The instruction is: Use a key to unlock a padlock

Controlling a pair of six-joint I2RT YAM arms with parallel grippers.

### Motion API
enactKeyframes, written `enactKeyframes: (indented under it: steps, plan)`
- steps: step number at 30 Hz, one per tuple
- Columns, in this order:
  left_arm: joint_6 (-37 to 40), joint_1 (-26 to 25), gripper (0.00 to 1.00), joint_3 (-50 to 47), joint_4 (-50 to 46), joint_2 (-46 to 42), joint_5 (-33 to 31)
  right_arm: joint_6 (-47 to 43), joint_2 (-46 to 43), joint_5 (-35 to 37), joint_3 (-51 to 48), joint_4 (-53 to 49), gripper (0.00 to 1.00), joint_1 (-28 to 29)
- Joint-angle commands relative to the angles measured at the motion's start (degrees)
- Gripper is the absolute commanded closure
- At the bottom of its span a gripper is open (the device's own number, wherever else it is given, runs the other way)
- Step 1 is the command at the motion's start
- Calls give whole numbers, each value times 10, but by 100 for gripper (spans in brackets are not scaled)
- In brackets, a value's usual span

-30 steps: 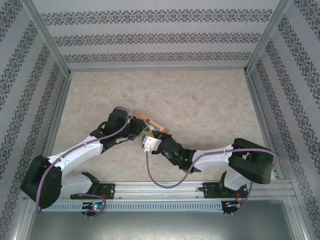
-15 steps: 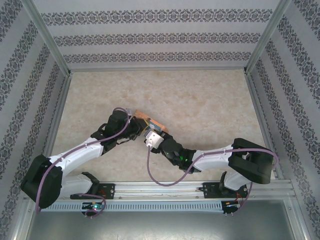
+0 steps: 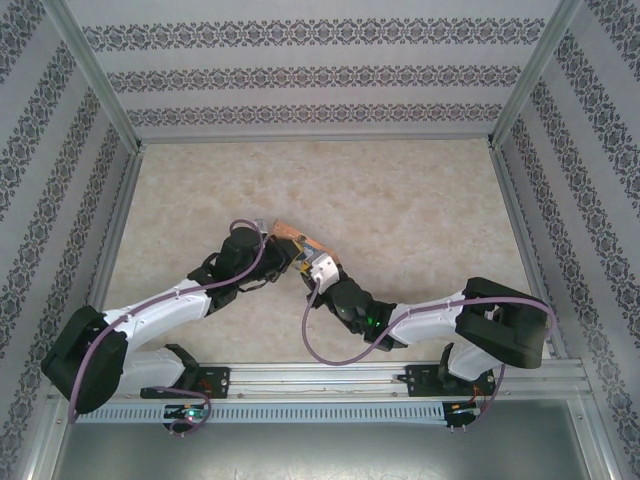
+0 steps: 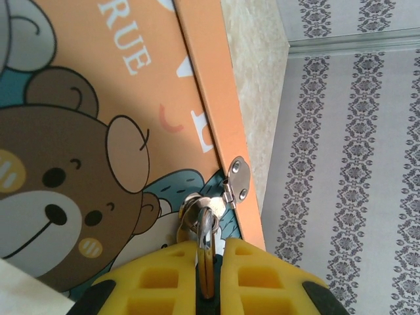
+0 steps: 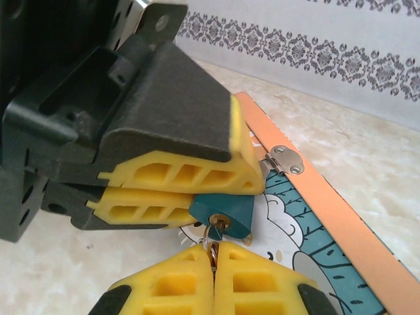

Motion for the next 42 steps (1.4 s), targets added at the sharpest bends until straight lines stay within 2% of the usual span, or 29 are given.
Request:
enactKeyframes:
  steps: [1,11,16,22,30,34,42]
  plan:
    - [-2,-29,100,-5,39,4,28,97,-8,-4,-11,74,100,-10]
    - [1,-46,100,-19,58,8,9,175,12,-38,-34,142,100,-33]
    - [-3,-47,100,-20,68,14,5,118,14,-31,-39,136,100,-31]
    - [2,-47,100,-9,50,14,-4,6,22,-7,-54,144,100,-17]
    - [-1,-46,100,-5,46,20,-8,-136,24,5,-57,141,82,4]
    - [-2,-46,100,-4,46,24,-9,-155,18,11,-57,134,79,9]
    - [-2,-46,100,1,48,32,-4,-160,14,13,-49,127,81,13]
